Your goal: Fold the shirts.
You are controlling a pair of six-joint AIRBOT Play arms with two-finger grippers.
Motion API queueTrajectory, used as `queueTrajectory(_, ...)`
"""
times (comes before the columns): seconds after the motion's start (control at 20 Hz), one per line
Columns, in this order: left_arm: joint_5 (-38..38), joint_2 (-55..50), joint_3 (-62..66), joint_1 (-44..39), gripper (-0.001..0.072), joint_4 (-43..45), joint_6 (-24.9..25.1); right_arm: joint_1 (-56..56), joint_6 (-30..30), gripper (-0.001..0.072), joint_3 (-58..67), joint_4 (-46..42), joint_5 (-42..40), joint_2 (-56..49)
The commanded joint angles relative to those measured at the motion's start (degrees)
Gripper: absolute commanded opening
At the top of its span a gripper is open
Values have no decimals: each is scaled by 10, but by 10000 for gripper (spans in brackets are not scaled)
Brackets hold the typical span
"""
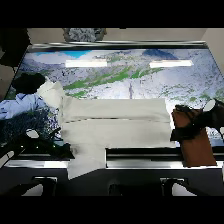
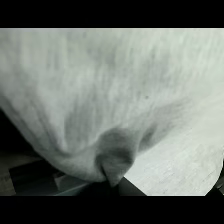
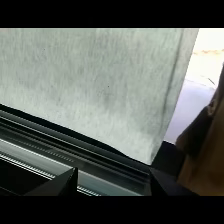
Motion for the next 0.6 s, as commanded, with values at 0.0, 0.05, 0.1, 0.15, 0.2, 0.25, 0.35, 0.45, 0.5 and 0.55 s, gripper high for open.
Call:
queueTrajectory(0.0,46,5,-2,-2,30,8,4,0,2,554,-47,5,-50,9)
queueTrajectory(0.05,46,10,-2,-2,30,9,5,-1,7,554,-47,-1,-55,7)
queueTrajectory(0.1,46,16,-2,-2,30,9,6,0,13,554,-47,-14,-55,3)
queueTrajectory(0.15,46,22,-2,-2,30,9,6,-1,18,554,-47,-31,-55,-2)
queueTrajectory(0.2,45,27,-2,-2,30,12,6,-1,21,553,-47,-45,-55,-7)
queueTrajectory(0.25,46,32,-2,-2,30,17,6,-1,20,553,-47,-47,-54,-12)
queueTrajectory(0.35,46,36,-2,-2,30,19,6,0,23,553,-47,-45,-58,-26)
queueTrajectory(0.45,46,36,-2,-2,30,19,6,0,27,549,-47,-39,-66,-43)
queueTrajectory(0.5,46,36,-2,-2,30,19,6,0,28,546,-47,-27,-73,-50)
queueTrajectory(0.55,46,35,-2,-2,30,19,6,0,29,545,-47,-10,-79,-57)
